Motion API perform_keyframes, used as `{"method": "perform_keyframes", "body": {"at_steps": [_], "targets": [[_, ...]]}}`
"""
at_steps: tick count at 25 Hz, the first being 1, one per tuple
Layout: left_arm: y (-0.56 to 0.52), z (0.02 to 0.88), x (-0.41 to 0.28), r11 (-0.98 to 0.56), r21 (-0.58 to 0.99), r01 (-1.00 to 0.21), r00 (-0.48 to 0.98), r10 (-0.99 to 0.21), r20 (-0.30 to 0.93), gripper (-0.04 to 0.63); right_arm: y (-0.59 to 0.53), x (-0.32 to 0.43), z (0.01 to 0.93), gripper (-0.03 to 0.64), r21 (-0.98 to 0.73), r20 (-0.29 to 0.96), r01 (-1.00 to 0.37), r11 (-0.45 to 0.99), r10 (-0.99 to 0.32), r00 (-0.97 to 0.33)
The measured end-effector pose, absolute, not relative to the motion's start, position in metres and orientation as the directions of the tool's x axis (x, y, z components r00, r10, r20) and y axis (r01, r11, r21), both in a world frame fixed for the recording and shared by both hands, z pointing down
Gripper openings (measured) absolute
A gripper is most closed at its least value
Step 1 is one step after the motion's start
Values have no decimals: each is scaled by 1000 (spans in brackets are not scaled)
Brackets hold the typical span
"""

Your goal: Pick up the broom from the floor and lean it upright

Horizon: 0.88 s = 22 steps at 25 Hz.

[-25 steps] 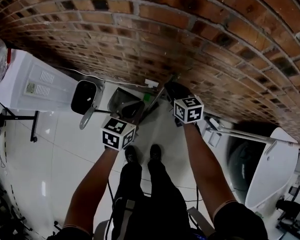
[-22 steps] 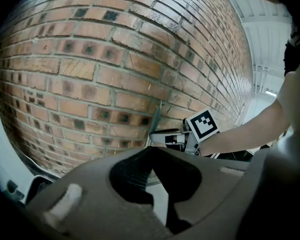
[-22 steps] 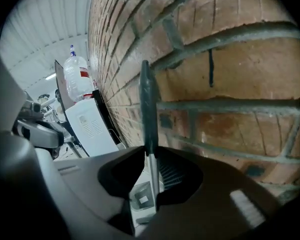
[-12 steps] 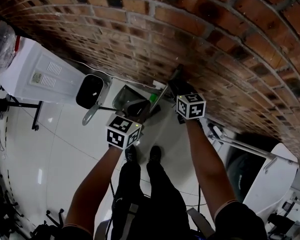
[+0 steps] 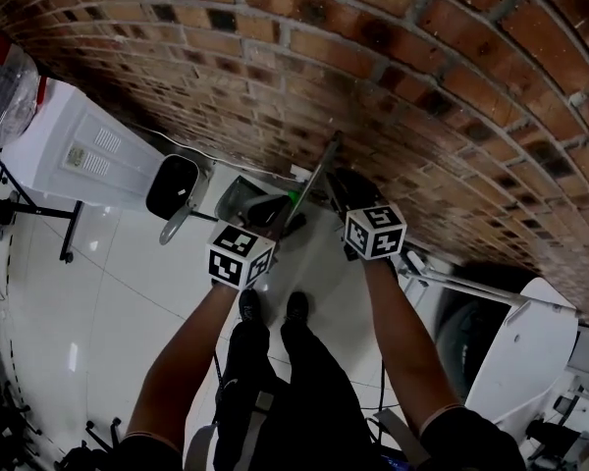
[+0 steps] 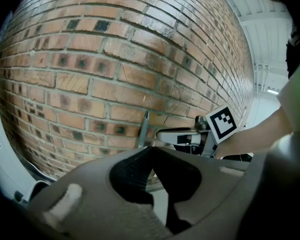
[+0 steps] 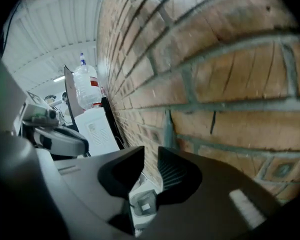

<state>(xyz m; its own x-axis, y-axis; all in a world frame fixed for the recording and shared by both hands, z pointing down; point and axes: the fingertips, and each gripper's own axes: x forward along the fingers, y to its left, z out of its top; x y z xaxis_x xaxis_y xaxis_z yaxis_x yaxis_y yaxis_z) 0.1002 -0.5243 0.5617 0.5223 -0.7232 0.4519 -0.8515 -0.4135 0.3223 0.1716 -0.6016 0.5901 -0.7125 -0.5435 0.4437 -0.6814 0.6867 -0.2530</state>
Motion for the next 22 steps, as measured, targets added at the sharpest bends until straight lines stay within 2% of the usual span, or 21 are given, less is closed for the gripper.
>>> {"method": "perform_keyframes", "body": {"at_steps": [2, 4, 22], "targets": [[-518, 551, 104, -413, 325, -851, 523, -730, 440, -2, -590, 170, 561, 38, -240, 402, -666, 706, -552, -731], [-513, 538, 111, -423, 320, -848, 528, -733, 429, -2, -578, 171, 536, 5, -234, 372, -650, 723, -552, -747], [-462, 418, 127, -504, 201, -840, 543, -776, 321, -2, -493, 172, 389, 3, -171, 188, -578, 798, -550, -814]]}}
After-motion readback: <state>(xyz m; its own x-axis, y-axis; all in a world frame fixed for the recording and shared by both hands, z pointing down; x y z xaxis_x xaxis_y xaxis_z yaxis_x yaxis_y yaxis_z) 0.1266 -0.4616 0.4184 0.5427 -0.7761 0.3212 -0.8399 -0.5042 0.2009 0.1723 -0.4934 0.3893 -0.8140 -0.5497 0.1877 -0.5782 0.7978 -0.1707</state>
